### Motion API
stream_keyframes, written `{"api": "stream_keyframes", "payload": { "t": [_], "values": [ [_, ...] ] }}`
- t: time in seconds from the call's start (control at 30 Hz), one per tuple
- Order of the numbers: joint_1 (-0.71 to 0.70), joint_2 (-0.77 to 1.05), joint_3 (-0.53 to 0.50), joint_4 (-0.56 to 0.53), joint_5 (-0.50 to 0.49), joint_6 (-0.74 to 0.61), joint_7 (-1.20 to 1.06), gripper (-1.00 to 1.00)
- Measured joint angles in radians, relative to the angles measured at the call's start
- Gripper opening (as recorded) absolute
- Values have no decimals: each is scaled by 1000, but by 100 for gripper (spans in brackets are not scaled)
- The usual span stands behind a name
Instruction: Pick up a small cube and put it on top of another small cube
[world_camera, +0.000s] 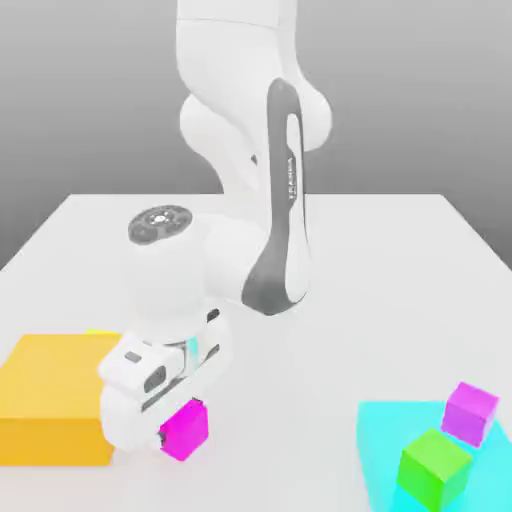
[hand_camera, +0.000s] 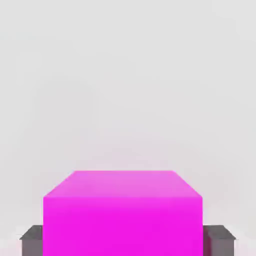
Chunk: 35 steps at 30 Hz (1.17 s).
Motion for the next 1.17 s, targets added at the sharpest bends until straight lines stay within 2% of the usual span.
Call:
{"api": "stream_keyframes", "payload": {
  "t": [0.07, 0.13, 0.33, 0.47, 0.7, 0.9, 1.03, 1.07, 1.17],
  "values": [
    [-14, 9, 15, 1, 4, 7, -3, -100],
    [9, -12, -13, -3, -20, -8, 15, -100],
    [105, -137, -147, -31, -189, -95, 140, -100],
    [125, -218, -190, -52, -294, -155, 221, -100],
    [379, -259, -43, 108, -331, -360, 311, -100],
    [616, -293, 65, 267, -402, -543, 422, -100],
    [633, -191, 71, 271, -384, -444, 418, -100],
    [632, -170, 72, 267, -378, -420, 415, 100],
    [632, -170, 72, 267, -378, -420, 415, 100]
  ]
}}
